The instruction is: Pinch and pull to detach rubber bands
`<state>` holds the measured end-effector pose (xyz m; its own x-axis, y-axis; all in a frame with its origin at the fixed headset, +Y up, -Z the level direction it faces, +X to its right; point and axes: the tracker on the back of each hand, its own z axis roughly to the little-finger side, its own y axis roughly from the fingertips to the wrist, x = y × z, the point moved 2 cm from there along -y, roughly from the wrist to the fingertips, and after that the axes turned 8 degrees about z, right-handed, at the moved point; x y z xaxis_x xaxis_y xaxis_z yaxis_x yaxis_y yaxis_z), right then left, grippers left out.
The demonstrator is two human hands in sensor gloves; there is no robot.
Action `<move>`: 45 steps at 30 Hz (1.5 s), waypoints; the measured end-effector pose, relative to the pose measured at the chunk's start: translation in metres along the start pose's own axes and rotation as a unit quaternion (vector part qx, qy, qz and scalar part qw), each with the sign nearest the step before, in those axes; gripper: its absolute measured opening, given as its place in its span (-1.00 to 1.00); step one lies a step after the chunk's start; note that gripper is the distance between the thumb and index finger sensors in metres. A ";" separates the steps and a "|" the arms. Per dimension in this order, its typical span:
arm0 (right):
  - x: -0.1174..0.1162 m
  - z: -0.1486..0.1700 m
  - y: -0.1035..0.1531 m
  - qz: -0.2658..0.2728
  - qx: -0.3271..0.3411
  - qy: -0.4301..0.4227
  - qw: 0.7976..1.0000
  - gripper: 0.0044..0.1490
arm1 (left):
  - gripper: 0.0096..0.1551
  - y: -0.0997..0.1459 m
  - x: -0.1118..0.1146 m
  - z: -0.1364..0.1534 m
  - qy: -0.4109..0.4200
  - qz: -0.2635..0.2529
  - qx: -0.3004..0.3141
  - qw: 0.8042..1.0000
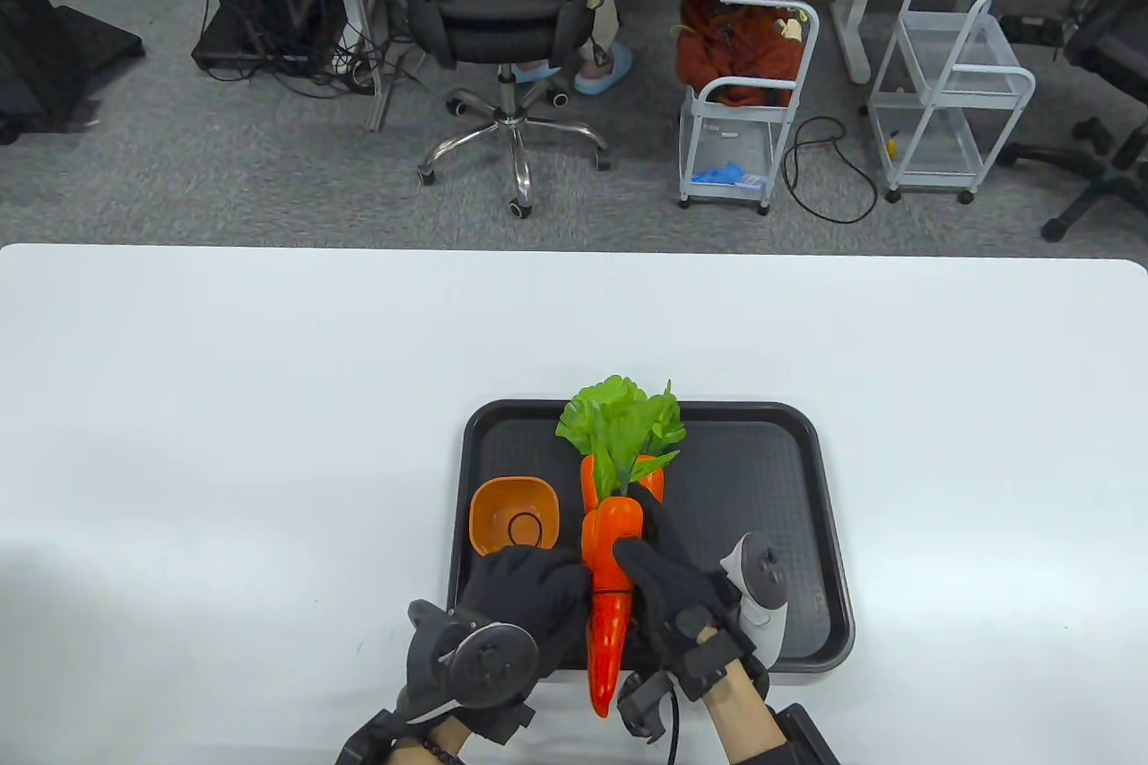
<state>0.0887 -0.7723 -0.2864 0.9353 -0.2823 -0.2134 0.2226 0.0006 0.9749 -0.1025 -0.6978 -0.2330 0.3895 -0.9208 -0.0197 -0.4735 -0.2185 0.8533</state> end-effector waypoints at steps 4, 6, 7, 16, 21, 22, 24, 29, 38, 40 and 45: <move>0.003 -0.002 0.000 0.016 0.011 -0.002 1.000 0.06 | -0.63 0.001 0.001 -0.002 -0.002 0.005 0.005 1.000; 0.006 -0.003 0.000 0.024 0.018 -0.009 1.000 0.06 | -0.63 0.001 0.001 -0.004 -0.003 0.006 0.009 1.000; 0.007 -0.003 0.000 0.027 0.018 -0.011 0.999 0.06 | -0.63 0.001 0.002 -0.005 -0.004 0.007 0.011 1.000; 0.024 -0.006 -0.002 0.053 0.021 -0.029 0.998 0.07 | -0.63 0.002 0.007 -0.017 -0.031 0.026 0.043 0.998; 0.026 -0.009 -0.002 0.068 0.038 -0.024 0.997 0.10 | -0.64 0.004 0.007 -0.024 -0.042 0.029 0.060 0.997; 0.027 -0.010 -0.002 0.075 0.040 -0.026 0.996 0.09 | -0.64 0.004 0.007 -0.025 -0.044 0.030 0.062 0.997; 0.030 -0.011 -0.002 0.083 0.045 -0.031 0.995 0.09 | -0.64 0.004 0.007 -0.025 -0.043 0.033 0.063 0.997; 0.037 -0.012 -0.002 0.105 0.056 -0.045 0.992 0.09 | -0.64 0.005 0.008 -0.025 -0.054 0.043 0.067 0.995; 0.047 -0.017 0.001 0.119 0.068 -0.058 0.989 0.09 | -0.62 -0.003 -0.012 0.002 -0.089 0.043 0.012 0.995; 0.047 -0.018 0.001 0.116 0.069 -0.060 0.989 0.09 | -0.62 -0.008 -0.020 0.007 -0.112 0.039 -0.006 0.993; 0.047 -0.016 0.000 0.112 0.070 -0.059 0.990 0.09 | -0.61 -0.026 -0.037 0.021 -0.158 0.044 -0.040 0.986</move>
<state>0.1373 -0.7701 -0.2975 0.9162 -0.4006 0.0089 -0.0338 -0.0551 0.9979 -0.1211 -0.6644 -0.2655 0.0787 -0.9924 -0.0948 -0.4262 -0.1194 0.8967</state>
